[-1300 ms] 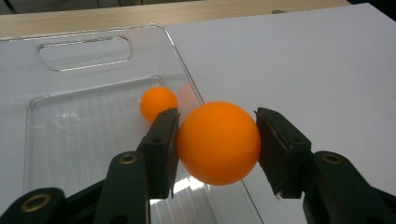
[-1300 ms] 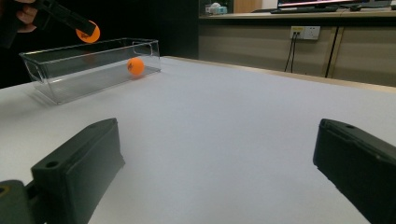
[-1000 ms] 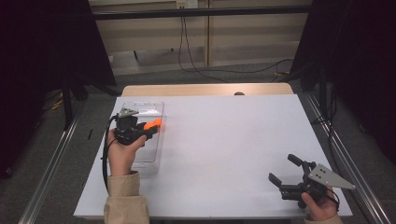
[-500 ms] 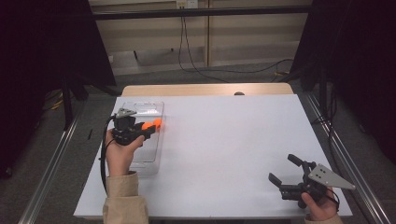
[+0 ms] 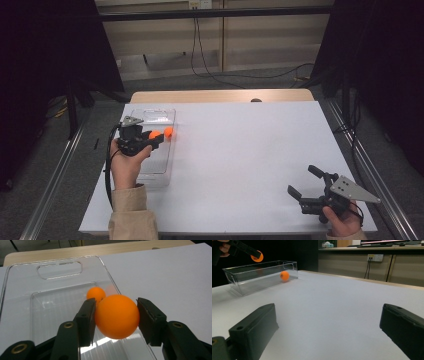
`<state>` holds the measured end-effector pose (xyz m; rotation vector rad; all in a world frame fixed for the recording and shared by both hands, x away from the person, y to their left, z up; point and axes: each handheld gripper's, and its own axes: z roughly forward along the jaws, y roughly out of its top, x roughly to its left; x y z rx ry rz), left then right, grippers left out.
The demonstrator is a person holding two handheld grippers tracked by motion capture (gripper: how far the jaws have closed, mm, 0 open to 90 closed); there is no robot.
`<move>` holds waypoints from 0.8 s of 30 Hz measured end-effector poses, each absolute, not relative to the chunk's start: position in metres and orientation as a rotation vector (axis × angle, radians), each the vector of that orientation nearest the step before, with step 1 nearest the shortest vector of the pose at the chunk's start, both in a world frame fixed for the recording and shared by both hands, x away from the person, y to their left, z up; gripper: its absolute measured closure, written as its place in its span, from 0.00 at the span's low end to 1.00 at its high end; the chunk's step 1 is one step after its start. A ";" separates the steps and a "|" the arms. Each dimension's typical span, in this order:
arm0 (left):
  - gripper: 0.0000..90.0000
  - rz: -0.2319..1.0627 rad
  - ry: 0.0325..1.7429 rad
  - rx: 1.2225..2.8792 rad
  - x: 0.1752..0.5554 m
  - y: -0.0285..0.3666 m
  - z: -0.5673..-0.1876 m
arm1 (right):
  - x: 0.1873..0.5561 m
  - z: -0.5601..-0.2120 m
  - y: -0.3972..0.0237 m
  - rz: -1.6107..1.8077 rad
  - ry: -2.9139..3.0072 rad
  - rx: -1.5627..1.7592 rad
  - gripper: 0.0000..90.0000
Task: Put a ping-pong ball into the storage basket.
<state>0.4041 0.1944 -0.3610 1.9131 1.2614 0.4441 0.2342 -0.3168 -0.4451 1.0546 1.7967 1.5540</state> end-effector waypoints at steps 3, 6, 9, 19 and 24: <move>0.57 0.449 1.263 1.912 0.404 0.196 -0.361 | 0.234 -0.445 -0.317 1.554 1.797 1.055 0.01; 0.57 0.455 1.264 1.914 0.404 0.198 -0.361 | 0.234 -0.445 -0.317 1.553 1.798 1.052 0.01; 0.57 0.460 1.266 1.916 0.404 0.198 -0.362 | 0.234 -0.445 -0.317 1.553 1.798 1.053 0.01; 0.57 0.478 1.267 1.912 0.404 0.202 -0.363 | 0.234 -0.445 -0.317 1.553 1.797 1.051 0.01; 0.57 0.486 1.276 1.913 0.404 0.205 -0.364 | 0.234 -0.445 -0.317 1.550 1.799 1.049 0.01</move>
